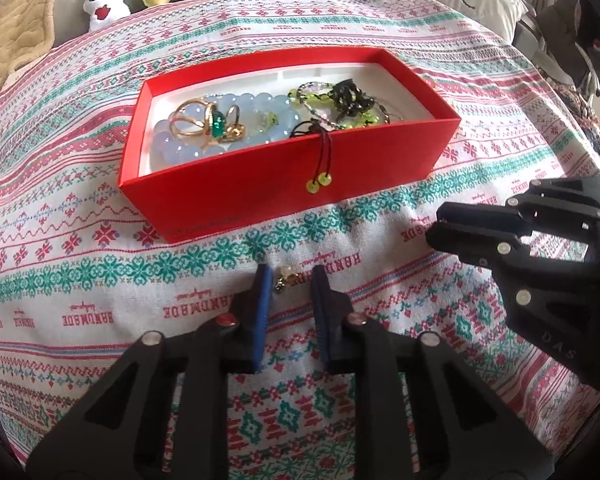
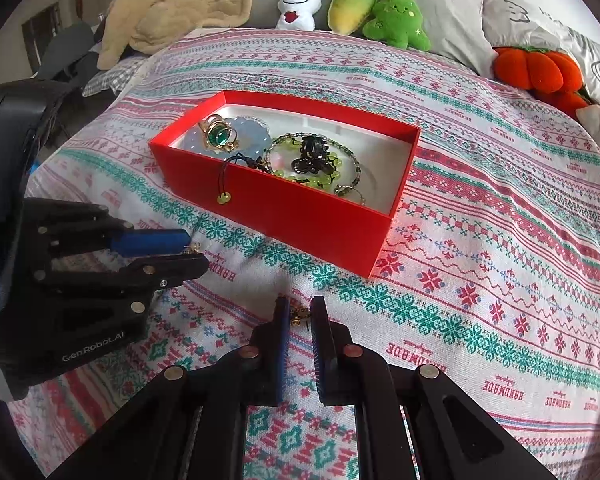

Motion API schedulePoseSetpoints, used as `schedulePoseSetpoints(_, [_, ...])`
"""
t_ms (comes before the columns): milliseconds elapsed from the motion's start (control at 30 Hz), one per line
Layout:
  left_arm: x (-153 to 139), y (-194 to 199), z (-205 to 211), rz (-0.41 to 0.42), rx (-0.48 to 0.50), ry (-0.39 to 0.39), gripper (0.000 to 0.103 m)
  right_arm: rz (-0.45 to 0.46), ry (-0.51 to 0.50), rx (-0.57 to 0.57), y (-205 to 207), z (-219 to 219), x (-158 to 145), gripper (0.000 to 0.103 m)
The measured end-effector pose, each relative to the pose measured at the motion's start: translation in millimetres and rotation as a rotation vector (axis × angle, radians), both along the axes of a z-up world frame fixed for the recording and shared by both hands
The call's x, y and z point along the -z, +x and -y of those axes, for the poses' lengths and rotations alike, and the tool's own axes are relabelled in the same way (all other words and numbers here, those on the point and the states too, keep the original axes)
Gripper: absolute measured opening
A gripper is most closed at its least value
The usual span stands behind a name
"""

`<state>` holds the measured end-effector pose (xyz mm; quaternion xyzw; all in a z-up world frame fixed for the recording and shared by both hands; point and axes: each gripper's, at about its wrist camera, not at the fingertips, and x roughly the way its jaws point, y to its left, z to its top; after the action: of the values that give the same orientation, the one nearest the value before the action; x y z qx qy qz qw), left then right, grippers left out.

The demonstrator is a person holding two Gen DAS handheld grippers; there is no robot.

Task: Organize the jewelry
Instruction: 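Grasp one gold stud with the left tool while the right tool grasps the other, then carry both gold studs over the red box and open both tools to drop them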

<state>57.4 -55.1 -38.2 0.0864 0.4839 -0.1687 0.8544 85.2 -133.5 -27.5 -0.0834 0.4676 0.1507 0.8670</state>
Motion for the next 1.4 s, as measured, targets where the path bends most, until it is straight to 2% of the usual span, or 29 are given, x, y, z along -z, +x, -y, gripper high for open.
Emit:
schedulePoseSetpoints(67, [-0.5, -0.4, 2.2, -0.006, 0.008, 0.005, 0.010, -0.014, -0.009, 0.010, 1.2, 1.2, 0.6, 0.010])
schedulePoseSetpoints(167, [-1.9, -0.8, -0.1, -0.018, 0.007, -0.007, 0.005, -0.034, -0.006, 0.022, 2.3, 3.2, 0.8, 0.010])
schedulePoseSetpoints(633, [-27.1, -4.4, -26.0, -0.026, -0.009, -0.094, 0.002, -0.065, 0.031, 0.066, 2.7, 9.4, -14.3, 0.010])
schedulePoseSetpoints(833, [-43.7, -1.2, -40.9, -0.011, -0.042, -0.145, 0.002, -0.046, 0.061, 0.076, 7.1, 13.3, -27.1, 0.010])
schedulePoseSetpoints(933, [-45.0, -1.6, -40.0, -0.021, -0.021, -0.168, 0.002, -0.031, 0.081, 0.081, 8.1, 14.0, -34.9, 0.010])
schedulePoseSetpoints(1000, [-39.2, -3.2, -37.0, -0.029, -0.014, -0.159, 0.004, -0.028, 0.087, 0.081, 8.6, 14.7, -36.8, 0.010])
schedulePoseSetpoints(1033, [-35.1, -3.2, -33.5, -0.039, -0.007, -0.147, 0.014, -0.030, 0.087, 0.081, 8.8, 14.8, -36.3, 0.010])
schedulePoseSetpoints(1067, [-28.9, -3.3, -29.4, -0.050, 0.001, -0.136, 0.028, -0.033, 0.085, 0.081, 9.1, 14.8, -35.4, 0.010])
schedulePoseSetpoints(1133, [-22.8, -3.9, -23.7, -0.050, 0.007, -0.122, 0.038, -0.044, 0.081, 0.082, 9.6, 15.6, -32.4, 0.010])
schedulePoseSetpoints(1400, [-0.8, 4.2, -3.9, -0.054, 0.020, -0.045, 0.038, -0.066, 0.066, 0.077, 7.8, 17.2, -24.7, 0.010])
